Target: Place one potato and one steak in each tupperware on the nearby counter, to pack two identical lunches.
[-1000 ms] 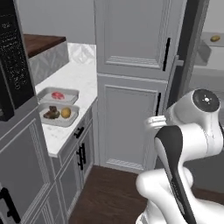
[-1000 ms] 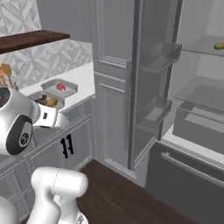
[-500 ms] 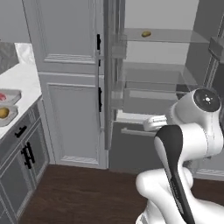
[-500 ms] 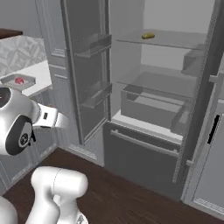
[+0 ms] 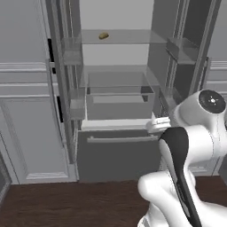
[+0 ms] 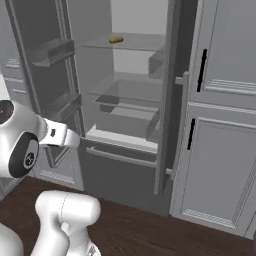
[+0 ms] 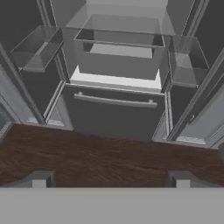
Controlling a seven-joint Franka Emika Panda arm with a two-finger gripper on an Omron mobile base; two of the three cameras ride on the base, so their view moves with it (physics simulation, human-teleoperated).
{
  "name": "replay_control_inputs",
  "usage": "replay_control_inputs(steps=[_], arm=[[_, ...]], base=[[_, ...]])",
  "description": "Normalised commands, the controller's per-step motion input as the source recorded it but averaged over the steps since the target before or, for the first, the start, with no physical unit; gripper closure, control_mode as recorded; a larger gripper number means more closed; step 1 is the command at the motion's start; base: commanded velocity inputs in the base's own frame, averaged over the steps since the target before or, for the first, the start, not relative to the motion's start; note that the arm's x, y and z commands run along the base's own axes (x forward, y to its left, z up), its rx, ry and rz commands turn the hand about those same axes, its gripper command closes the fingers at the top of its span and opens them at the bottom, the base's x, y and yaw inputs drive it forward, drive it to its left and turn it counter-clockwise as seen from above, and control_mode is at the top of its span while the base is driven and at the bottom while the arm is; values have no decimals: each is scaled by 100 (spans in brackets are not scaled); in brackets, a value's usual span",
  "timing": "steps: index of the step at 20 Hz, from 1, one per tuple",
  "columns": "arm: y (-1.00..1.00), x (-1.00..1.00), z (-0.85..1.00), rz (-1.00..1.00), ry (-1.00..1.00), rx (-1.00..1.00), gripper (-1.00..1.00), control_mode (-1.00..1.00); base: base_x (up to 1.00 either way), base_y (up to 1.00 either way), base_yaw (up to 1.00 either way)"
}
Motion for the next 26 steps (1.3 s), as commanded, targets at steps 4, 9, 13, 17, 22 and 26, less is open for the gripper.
replay_control_inputs(steps=[4,9,13,17,22,26], arm=[[0,0,0,0,0,0,-100,100],[0,0,0,0,0,0,-100,100],[0,0,0,0,0,0,-100,100],[0,0,0,0,0,0,-100,100],[4,14,-3,-1,0,0,-100,-100],[9,40,-5,-1,-4,1,-100,-100]], base=[[62,17,-44],[67,47,-23],[78,57,-13],[95,0,-12],[68,4,-4],[0,0,0]])
